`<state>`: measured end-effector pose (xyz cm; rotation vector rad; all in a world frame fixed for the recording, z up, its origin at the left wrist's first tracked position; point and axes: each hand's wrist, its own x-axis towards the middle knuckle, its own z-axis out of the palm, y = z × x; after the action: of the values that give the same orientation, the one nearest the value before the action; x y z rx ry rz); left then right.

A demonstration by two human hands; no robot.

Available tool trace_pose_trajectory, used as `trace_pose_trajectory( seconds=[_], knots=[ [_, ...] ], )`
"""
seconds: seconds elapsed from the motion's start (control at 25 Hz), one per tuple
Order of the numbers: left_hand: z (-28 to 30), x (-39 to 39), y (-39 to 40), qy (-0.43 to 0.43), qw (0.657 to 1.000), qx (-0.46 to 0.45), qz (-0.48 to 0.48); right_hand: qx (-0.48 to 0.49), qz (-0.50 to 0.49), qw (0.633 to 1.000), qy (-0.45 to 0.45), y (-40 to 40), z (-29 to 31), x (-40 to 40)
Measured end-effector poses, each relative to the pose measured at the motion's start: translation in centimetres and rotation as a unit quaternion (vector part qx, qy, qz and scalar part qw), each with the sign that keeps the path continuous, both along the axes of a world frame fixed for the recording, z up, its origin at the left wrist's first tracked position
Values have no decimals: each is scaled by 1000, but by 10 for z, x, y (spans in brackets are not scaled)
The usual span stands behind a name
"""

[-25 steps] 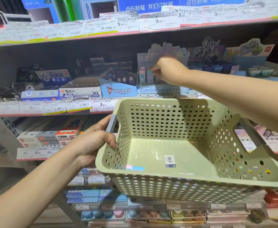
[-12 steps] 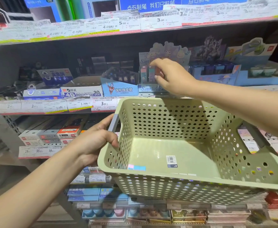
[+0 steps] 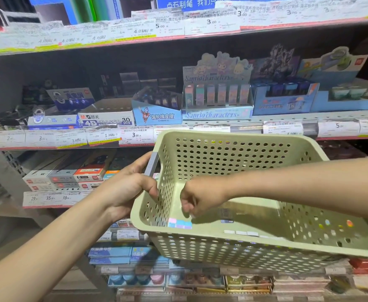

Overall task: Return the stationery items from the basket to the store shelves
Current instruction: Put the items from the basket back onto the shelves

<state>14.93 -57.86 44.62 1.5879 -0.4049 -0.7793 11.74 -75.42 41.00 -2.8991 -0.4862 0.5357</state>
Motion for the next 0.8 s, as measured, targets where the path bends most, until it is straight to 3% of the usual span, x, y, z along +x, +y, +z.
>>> trace_pose_trajectory(
  seconds=[0.12, 0.28, 0.48, 0.68, 0.8],
  knots=[
    [-1, -1, -1, 0, 1000, -5, 0, -27, -71, 995, 66, 12, -27, 8],
    [0, -5, -3, 7, 1000, -13, 6, -84, -106, 989, 56, 15, -49, 12],
    [-3, -2, -3, 11, 1000, -9, 9, -72, -130, 986, 72, 14, -50, 11],
    [-2, -1, -6, 11, 1000, -8, 2, 41, -184, 979, 80, 9, -42, 8],
    [-2, 0, -6, 9, 1000, -9, -2, 174, -261, 935, 166, 3, -35, 8]
  ],
)
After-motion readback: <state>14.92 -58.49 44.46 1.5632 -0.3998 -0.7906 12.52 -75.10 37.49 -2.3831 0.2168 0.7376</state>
